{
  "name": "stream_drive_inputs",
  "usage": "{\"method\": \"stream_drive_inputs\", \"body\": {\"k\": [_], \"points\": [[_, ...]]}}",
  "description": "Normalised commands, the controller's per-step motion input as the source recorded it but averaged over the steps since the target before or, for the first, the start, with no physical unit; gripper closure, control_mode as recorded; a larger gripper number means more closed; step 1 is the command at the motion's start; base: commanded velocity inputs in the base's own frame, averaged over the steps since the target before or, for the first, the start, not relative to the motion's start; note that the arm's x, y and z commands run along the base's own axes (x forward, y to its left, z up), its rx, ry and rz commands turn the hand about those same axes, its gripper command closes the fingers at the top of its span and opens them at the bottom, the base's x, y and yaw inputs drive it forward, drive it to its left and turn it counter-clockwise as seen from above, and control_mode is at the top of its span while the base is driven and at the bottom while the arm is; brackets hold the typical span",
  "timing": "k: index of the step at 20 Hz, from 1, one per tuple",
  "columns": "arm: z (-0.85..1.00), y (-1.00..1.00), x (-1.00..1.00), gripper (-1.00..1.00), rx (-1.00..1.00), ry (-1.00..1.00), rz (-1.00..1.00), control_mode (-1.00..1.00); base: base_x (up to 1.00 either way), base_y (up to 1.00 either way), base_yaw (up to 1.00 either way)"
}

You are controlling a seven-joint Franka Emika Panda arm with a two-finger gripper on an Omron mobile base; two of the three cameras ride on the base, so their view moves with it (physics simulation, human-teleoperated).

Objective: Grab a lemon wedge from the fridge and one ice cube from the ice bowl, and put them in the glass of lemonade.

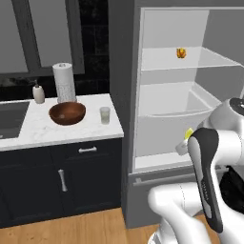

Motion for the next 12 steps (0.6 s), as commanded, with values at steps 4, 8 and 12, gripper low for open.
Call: {"method": "stream_drive_inputs", "body": {"k": [4, 8, 12], "points": [[0.0, 0.0, 0.0, 1.0, 0.0, 0.0, 0.0, 1.0, 0.17, 1.0, -0.02], [0.0, 0.0, 0.0, 1.0, 0.0, 0.0, 0.0, 1.0, 0.67, 1.0, -0.17], [0.0, 0.0, 0.0, 1.0, 0.0, 0.0, 0.0, 1.0, 0.71, 0.82, -0.25]]}}
